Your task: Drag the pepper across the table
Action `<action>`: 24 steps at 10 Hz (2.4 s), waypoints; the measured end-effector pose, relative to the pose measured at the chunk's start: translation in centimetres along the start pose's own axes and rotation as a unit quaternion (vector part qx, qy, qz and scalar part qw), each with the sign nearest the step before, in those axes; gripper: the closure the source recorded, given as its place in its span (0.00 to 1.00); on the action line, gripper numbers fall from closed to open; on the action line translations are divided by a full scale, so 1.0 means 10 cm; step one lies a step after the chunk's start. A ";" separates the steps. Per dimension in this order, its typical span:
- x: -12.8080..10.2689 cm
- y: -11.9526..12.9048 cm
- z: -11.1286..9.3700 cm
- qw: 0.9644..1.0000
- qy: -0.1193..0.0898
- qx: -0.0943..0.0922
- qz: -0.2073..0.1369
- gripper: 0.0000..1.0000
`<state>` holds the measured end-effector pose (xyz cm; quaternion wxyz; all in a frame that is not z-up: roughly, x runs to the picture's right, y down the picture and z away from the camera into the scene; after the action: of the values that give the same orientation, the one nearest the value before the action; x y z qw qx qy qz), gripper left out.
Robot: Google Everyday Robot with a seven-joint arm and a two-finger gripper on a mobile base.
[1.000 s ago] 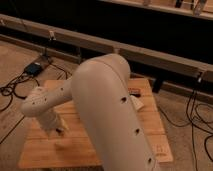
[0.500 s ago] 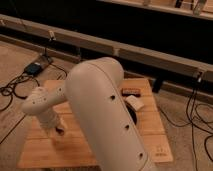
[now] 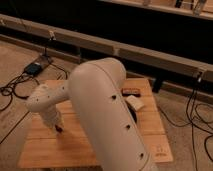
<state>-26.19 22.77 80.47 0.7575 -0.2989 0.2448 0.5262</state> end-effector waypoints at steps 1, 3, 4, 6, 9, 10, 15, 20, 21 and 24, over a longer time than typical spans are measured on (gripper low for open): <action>0.01 -0.01 0.01 1.000 0.001 -0.002 0.000 0.81; 0.08 0.00 0.03 1.000 0.010 -0.006 -0.003 0.86; 0.14 0.01 0.02 1.000 0.017 -0.006 -0.007 0.86; 0.39 0.06 0.00 0.999 0.042 -0.007 -0.019 0.86; 0.73 0.09 -0.06 0.997 0.072 -0.005 -0.034 0.86; 0.83 0.08 -0.07 0.996 0.081 -0.003 -0.038 0.86; 1.39 0.12 -0.04 0.989 0.135 0.009 -0.062 0.86; 1.72 0.27 -0.04 0.981 0.170 0.000 -0.095 0.86; 1.76 0.29 -0.04 0.980 0.173 -0.002 -0.101 0.86; 1.88 0.36 -0.05 0.975 0.183 -0.004 -0.125 0.86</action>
<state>-23.49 35.66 66.55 0.7586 -0.4212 0.3382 0.3642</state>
